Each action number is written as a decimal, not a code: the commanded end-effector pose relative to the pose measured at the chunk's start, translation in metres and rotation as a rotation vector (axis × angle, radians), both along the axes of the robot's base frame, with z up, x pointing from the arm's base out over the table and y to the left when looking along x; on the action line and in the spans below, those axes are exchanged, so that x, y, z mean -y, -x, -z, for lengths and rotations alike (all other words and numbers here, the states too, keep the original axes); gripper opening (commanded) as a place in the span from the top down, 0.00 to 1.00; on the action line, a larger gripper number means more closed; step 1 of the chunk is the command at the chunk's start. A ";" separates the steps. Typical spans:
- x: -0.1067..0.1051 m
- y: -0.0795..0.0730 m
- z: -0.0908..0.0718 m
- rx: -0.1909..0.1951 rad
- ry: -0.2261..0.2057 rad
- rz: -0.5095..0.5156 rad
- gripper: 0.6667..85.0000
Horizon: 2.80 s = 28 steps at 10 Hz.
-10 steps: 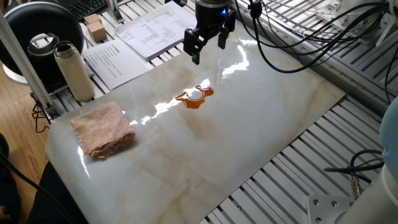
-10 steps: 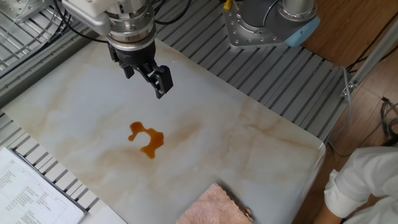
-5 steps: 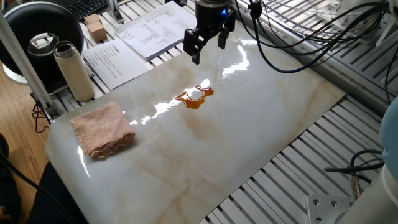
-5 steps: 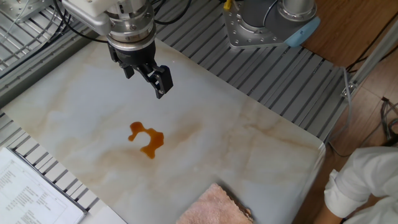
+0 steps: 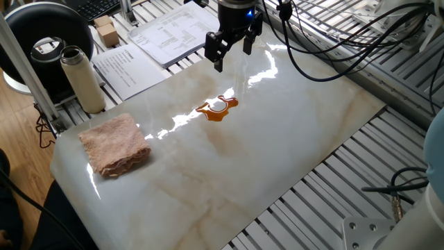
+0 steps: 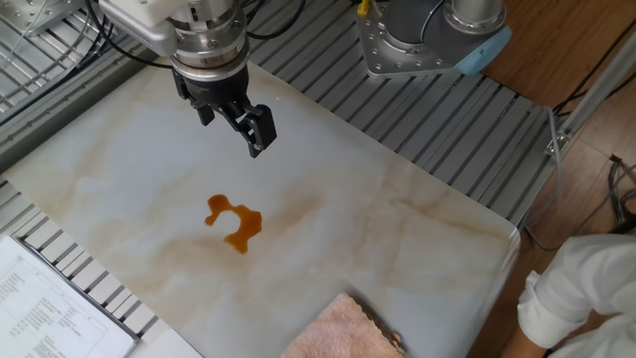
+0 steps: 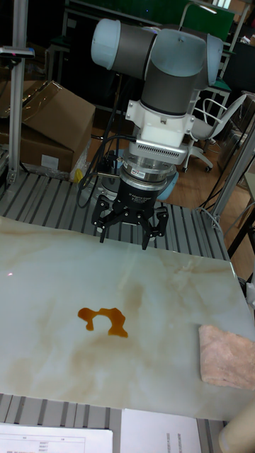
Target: Clean the table with a cloth
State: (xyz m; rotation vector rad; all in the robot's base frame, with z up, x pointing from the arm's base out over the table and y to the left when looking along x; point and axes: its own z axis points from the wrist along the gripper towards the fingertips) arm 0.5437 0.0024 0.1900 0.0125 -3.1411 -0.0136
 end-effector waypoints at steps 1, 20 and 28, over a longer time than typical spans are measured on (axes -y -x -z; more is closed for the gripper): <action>-0.060 0.000 -0.007 -0.010 -0.224 0.076 0.87; -0.099 -0.030 0.015 0.003 -0.193 -0.002 0.62; -0.144 -0.055 0.048 0.006 -0.172 0.023 0.53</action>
